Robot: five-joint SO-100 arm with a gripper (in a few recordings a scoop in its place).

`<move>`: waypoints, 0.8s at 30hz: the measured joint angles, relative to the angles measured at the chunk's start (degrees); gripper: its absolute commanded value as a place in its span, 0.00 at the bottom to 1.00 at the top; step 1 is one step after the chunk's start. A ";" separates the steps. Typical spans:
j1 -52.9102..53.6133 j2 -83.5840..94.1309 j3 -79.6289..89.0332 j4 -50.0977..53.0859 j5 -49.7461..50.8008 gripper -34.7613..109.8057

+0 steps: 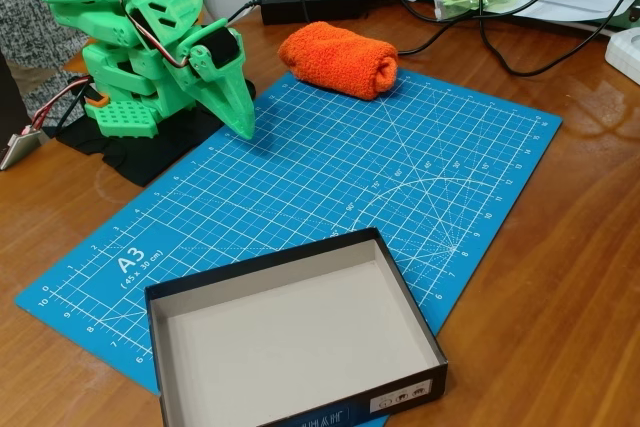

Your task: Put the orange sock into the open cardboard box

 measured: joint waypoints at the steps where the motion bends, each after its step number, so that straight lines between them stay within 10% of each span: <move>1: 0.00 0.00 0.00 0.00 0.00 0.24; 24: -3.25 -0.97 -0.35 -1.93 -0.44 0.24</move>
